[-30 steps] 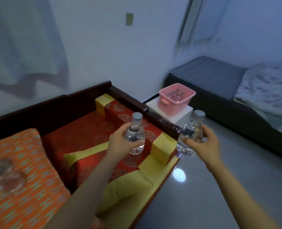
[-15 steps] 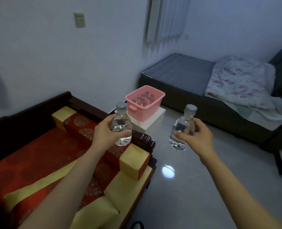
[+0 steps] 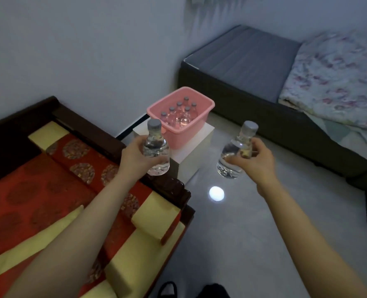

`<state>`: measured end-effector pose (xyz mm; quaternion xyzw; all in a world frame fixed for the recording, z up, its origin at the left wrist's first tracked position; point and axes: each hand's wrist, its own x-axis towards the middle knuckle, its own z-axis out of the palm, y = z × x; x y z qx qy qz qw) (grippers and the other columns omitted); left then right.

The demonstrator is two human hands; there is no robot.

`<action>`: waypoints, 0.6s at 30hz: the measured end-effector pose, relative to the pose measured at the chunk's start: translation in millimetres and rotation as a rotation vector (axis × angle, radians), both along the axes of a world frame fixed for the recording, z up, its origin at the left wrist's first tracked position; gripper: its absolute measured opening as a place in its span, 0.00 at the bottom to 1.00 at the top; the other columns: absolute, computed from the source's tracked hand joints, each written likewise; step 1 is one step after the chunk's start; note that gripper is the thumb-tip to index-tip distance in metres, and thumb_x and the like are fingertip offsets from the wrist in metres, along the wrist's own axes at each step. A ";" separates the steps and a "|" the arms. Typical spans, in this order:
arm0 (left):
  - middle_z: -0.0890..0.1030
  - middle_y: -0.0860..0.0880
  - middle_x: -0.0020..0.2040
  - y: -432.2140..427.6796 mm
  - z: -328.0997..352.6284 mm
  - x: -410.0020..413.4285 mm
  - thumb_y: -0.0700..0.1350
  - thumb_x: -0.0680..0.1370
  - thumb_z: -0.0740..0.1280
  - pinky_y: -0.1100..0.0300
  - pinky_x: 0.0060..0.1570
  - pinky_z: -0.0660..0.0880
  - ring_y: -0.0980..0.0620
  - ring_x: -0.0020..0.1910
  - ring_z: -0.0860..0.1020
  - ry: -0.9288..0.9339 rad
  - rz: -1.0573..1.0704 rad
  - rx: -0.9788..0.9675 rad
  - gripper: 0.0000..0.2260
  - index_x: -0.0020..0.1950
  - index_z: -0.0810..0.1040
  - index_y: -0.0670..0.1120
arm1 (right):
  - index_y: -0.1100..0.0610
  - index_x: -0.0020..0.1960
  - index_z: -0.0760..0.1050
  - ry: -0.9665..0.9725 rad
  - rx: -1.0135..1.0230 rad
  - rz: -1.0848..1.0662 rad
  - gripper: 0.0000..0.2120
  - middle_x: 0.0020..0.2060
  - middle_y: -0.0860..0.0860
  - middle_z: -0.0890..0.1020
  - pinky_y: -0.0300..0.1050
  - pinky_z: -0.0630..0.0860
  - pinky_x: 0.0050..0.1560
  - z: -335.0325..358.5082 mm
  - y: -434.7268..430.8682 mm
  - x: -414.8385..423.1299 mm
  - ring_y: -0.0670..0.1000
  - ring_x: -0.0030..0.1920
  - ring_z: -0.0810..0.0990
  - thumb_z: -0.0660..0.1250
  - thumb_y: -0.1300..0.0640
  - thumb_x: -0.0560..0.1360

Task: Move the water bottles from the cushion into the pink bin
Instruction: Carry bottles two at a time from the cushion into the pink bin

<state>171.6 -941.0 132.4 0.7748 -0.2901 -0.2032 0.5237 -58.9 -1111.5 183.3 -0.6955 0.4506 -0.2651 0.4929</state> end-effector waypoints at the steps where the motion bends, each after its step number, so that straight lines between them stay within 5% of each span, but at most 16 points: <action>1: 0.83 0.53 0.49 -16.6 -2.8 2.6 0.50 0.59 0.82 0.55 0.53 0.79 0.58 0.46 0.81 0.007 0.003 0.015 0.29 0.57 0.77 0.49 | 0.51 0.57 0.72 0.003 0.010 0.007 0.27 0.44 0.42 0.78 0.37 0.71 0.40 -2.7 -15.4 5.2 0.42 0.44 0.77 0.78 0.63 0.63; 3: 0.81 0.56 0.47 -49.8 -5.7 10.3 0.48 0.60 0.82 0.62 0.50 0.77 0.62 0.45 0.79 0.007 0.021 0.041 0.27 0.54 0.76 0.49 | 0.51 0.57 0.73 0.019 0.018 0.012 0.27 0.44 0.42 0.79 0.37 0.72 0.41 -7.3 -48.2 16.5 0.42 0.44 0.77 0.78 0.63 0.62; 8: 0.83 0.51 0.52 -130.0 -21.0 31.0 0.47 0.59 0.81 0.55 0.53 0.78 0.55 0.49 0.81 0.033 0.089 0.031 0.31 0.59 0.76 0.47 | 0.50 0.53 0.73 0.046 0.011 0.100 0.25 0.43 0.43 0.79 0.40 0.72 0.40 -19.4 -140.3 54.3 0.44 0.43 0.78 0.79 0.63 0.61; 13: 0.82 0.50 0.53 -213.5 -35.6 48.9 0.44 0.60 0.81 0.58 0.52 0.76 0.54 0.49 0.81 0.063 0.219 0.044 0.31 0.60 0.74 0.46 | 0.42 0.48 0.69 0.044 0.061 0.266 0.27 0.45 0.43 0.79 0.40 0.73 0.44 -30.7 -246.3 100.0 0.44 0.46 0.79 0.78 0.63 0.61; 18: 0.82 0.50 0.53 -276.9 -43.2 65.1 0.51 0.56 0.81 0.55 0.54 0.77 0.52 0.50 0.81 0.070 0.365 0.065 0.33 0.57 0.72 0.49 | 0.46 0.54 0.73 0.064 0.087 0.438 0.28 0.49 0.47 0.82 0.47 0.78 0.52 -38.7 -333.2 144.4 0.47 0.49 0.82 0.79 0.62 0.60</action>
